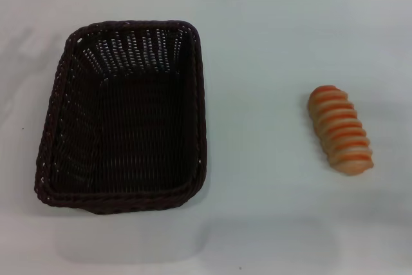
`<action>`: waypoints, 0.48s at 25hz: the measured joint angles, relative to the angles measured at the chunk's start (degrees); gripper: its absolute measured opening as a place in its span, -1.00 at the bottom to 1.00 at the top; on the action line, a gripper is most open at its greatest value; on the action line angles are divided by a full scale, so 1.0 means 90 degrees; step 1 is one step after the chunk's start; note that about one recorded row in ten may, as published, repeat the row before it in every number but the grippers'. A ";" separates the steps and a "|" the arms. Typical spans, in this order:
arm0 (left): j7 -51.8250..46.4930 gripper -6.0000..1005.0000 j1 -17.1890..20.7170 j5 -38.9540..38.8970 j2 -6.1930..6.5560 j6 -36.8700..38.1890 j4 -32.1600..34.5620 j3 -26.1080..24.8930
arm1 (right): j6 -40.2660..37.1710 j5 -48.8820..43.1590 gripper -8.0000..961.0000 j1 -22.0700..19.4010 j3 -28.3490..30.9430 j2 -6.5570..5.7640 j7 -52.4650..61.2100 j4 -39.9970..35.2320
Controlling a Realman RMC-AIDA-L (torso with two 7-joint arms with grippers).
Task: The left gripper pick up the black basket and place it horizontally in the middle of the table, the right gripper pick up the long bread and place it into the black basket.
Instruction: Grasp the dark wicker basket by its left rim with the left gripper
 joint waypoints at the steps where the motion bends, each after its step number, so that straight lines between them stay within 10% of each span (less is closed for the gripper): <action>1: -0.0399 0.65 0.0018 0.0302 0.0003 0.0164 -0.0286 0.0003 | 0.0000 0.0000 0.39 -0.0003 0.0000 0.0000 0.0001 0.0000; 12: -0.4247 0.64 0.0006 0.3656 0.0286 0.0659 -0.2521 -0.0051 | -0.0003 0.0000 0.39 -0.0008 0.0003 0.0008 0.0009 -0.0005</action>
